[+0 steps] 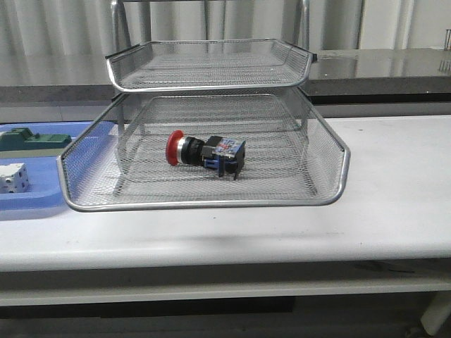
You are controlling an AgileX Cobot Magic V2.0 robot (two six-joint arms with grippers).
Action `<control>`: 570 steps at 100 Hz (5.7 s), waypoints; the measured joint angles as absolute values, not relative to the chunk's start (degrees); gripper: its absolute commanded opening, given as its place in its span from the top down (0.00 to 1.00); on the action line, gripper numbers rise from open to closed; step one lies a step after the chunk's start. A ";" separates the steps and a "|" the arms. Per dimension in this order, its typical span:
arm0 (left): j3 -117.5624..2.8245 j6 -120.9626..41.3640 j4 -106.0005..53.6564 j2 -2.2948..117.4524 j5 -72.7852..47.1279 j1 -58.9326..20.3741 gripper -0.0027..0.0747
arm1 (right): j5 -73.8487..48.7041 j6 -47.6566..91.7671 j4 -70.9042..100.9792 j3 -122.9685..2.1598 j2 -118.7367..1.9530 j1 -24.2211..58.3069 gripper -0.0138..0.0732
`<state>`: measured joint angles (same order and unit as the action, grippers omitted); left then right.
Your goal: Place button on rack with both arms
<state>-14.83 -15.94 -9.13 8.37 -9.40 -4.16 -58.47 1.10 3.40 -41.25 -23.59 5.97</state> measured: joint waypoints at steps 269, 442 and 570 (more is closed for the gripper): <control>-14.83 -15.94 -9.25 8.37 -3.50 3.38 0.99 | -43.65 12.95 33.09 -41.28 -60.04 7.38 0.92; -14.83 -15.94 -9.25 8.37 -3.50 3.38 0.99 | -16.29 14.58 42.17 -50.13 -94.93 35.63 0.92; -14.83 -15.94 -9.25 8.37 -3.50 3.38 0.99 | -17.25 14.61 34.68 -67.44 -106.71 28.21 0.92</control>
<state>-14.83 -15.94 -9.25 8.37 -3.50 3.38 -17.25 14.61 34.68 -67.44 -106.71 28.21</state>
